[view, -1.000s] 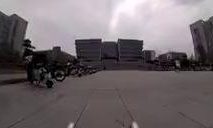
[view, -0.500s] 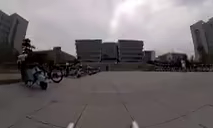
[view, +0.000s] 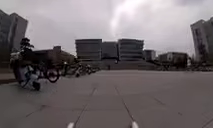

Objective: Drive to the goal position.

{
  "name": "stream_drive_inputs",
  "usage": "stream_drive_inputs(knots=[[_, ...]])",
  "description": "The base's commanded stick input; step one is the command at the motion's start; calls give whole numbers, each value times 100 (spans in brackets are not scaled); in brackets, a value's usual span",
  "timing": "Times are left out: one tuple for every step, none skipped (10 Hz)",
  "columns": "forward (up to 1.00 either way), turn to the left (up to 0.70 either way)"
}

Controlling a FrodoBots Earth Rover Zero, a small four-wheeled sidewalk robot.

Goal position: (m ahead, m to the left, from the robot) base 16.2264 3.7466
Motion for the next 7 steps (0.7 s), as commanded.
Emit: stream_drive_inputs(knots=[[70, 0], [70, 0], [70, 0], [70, 0], [70, 0], [70, 0], [70, 0]])
